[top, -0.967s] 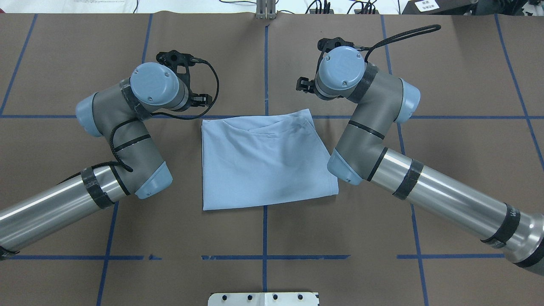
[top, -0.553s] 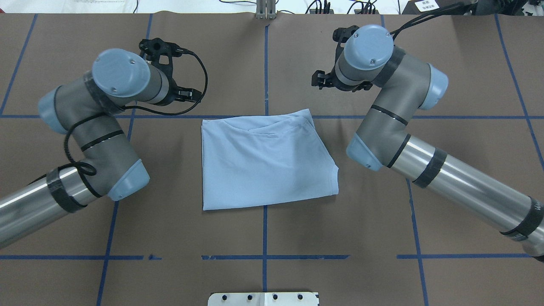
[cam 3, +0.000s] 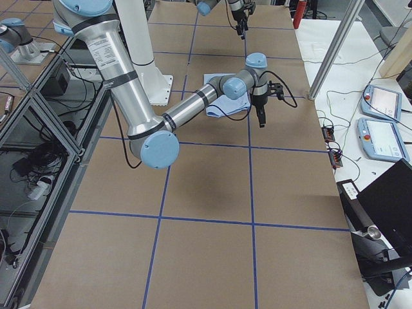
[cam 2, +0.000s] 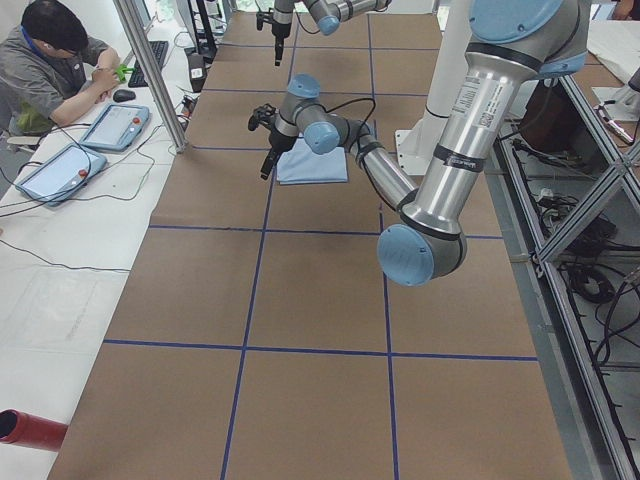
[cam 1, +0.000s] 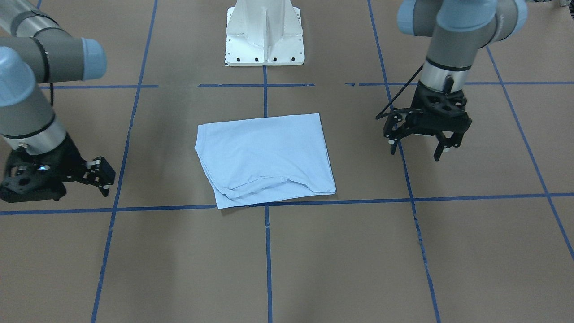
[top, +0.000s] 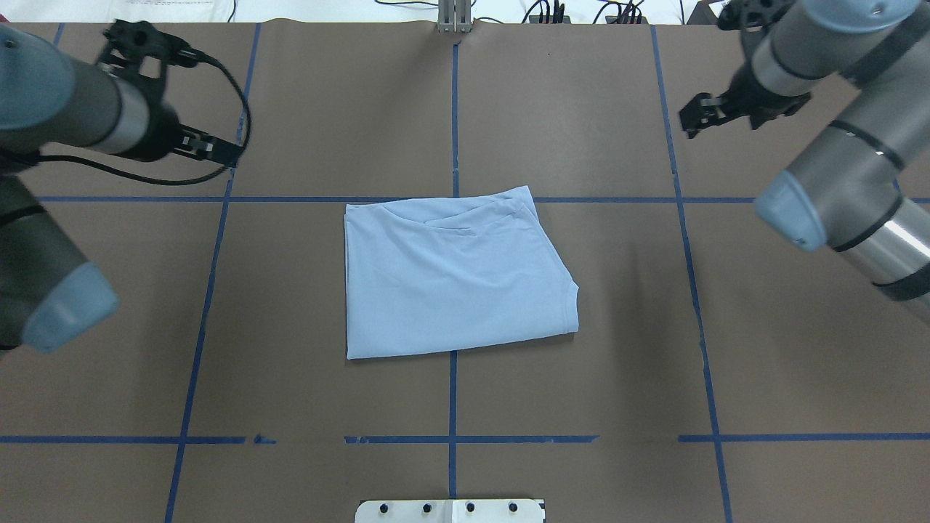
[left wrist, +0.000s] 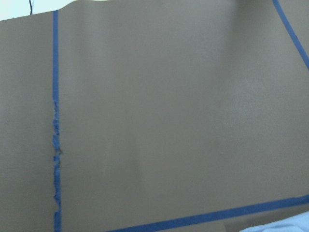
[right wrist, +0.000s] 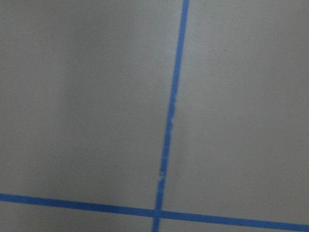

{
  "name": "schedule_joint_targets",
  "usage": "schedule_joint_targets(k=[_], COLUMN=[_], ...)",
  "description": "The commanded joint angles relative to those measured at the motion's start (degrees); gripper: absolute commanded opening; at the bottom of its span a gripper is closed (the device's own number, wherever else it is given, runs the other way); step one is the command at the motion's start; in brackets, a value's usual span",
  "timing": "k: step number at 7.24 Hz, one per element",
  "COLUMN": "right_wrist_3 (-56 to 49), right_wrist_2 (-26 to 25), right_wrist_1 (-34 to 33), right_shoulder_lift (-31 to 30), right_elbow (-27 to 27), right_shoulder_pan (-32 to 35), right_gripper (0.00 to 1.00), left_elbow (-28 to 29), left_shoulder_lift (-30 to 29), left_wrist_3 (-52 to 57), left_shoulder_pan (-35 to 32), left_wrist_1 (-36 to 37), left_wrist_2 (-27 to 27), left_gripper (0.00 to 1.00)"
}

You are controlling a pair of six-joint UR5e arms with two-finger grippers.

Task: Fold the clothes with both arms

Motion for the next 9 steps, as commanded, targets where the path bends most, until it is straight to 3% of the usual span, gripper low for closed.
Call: schedule_joint_targets(k=[1,3,4,6,7,8,9], right_wrist_3=[-14.1,-22.6,-23.3,-23.0,-22.7,-23.0,-24.0], right_wrist_2=[7.2,9.5,9.3,9.4,9.9,13.3,15.6], right_wrist_1=[-0.7,-0.3,-0.3,-0.4,-0.4,-0.5,-0.4], right_shoulder_lift=[-10.3,-20.5,-25.8,-29.9,-31.8,-33.0,-34.8], right_elbow=[3.4,4.3,6.0,6.2,5.6,5.7,6.2], right_shoulder_pan=[10.3,17.5,19.0,19.9,19.9,21.2,23.5], right_gripper=[1.00,1.00,1.00,1.00,1.00,1.00,1.00], left_elbow=[-6.6,-6.4,-6.2,-0.5,2.8,4.6,7.1], left_shoulder_lift=[10.2,18.0,22.2,25.1,24.4,25.2,27.3], left_wrist_3=[15.4,34.6,38.2,38.1,38.0,38.4,38.8], left_shoulder_pan=[-11.6,-25.0,-30.0,-31.7,-35.7,-36.2,-37.0], left_wrist_1=[0.3,0.4,0.1,-0.2,-0.2,-0.2,-0.9], left_wrist_2=[-8.6,-15.1,-18.5,-18.2,-18.8,-20.2,-28.1], left_gripper=[1.00,1.00,1.00,1.00,1.00,1.00,1.00])
